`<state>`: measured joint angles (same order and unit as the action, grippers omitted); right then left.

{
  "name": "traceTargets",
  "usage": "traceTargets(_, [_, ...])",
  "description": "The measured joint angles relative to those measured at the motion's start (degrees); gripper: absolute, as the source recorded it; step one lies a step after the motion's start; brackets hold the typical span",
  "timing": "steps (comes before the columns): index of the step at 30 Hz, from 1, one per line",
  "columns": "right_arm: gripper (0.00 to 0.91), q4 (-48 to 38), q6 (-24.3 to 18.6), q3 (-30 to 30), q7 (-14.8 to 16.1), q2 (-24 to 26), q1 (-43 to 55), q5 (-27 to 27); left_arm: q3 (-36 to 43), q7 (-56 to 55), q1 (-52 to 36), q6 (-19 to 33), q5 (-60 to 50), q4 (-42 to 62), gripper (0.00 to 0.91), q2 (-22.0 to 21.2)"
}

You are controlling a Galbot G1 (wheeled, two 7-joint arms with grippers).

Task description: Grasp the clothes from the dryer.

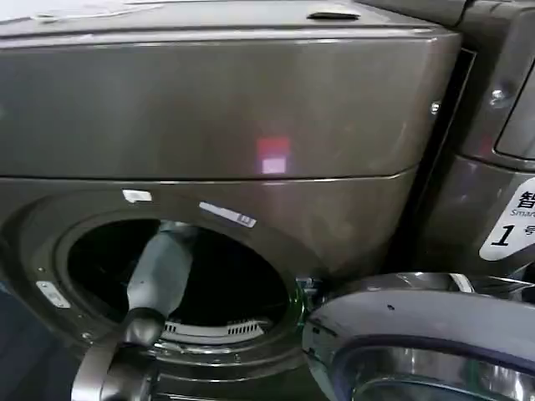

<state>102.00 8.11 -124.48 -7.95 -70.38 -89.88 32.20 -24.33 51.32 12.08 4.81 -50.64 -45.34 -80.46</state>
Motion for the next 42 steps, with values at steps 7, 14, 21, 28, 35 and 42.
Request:
traceTargets(7, [0.907,-0.2,-1.2,0.45,0.15,-0.15,0.05,-1.34,-0.34,-11.82,1.23,-6.01,10.37,-4.39,0.0,-1.31])
traceTargets(14, [0.907,-0.68,-1.75,0.67,0.05,-0.18,0.27,-2.35,-0.16,-25.52,4.13,-12.48,23.9,-10.53,0.0,-3.01])
traceTargets(21, [0.907,-1.04,-2.32,0.31,-0.24,-0.19,-0.29,-3.0,-0.13,-37.03,8.58,-15.74,34.11,-17.25,0.0,-4.9])
traceTargets(28, [0.907,-0.66,-1.78,0.11,-0.78,-0.35,-0.38,-3.19,-0.58,-44.25,12.25,-17.56,39.69,-21.45,0.0,-5.74])
traceTargets(35, [0.907,-0.64,-1.41,-0.24,-1.38,-0.21,-0.44,-3.25,-1.12,-49.05,13.93,-18.99,43.13,-22.84,0.0,-5.99])
traceTargets(42, [0.907,-0.55,-0.67,-0.59,-1.73,-0.09,-0.61,-3.53,-1.09,-51.45,14.55,-19.42,44.9,-23.21,0.0,-6.19])
